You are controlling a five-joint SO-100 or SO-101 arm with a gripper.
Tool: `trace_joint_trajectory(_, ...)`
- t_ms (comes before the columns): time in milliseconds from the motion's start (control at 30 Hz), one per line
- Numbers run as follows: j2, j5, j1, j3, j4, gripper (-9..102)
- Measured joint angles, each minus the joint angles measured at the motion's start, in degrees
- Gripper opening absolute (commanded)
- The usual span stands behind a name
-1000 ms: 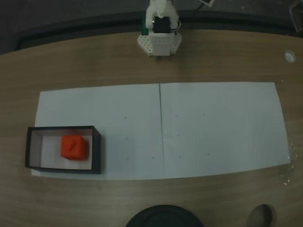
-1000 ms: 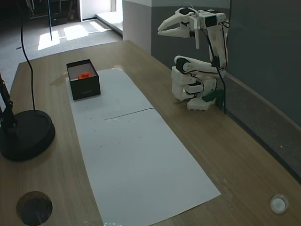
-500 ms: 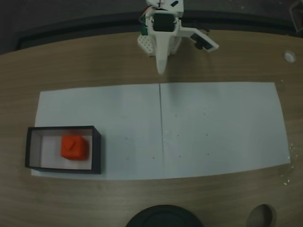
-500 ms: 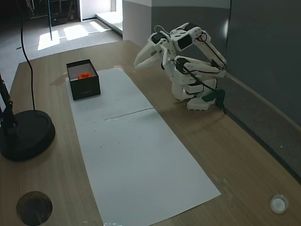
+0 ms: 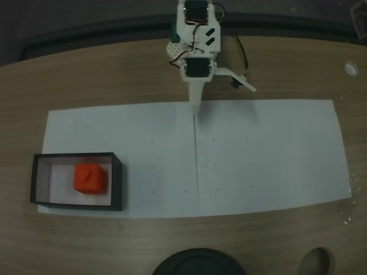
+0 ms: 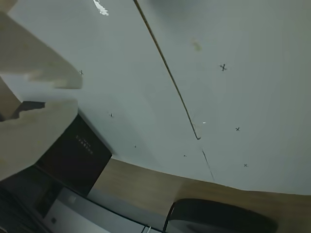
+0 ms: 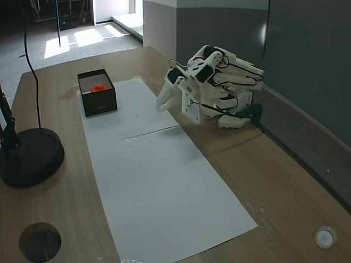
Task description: Grab a orange square and put it in the box.
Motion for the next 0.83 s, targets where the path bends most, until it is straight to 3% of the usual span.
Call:
trace_joint_trajectory(367, 0.0, 3.0, 0.0, 0.5, 9.8, 0)
trace_joint_trajectory(833, 0.0, 4.0, 0.0, 0.5, 9.9, 0)
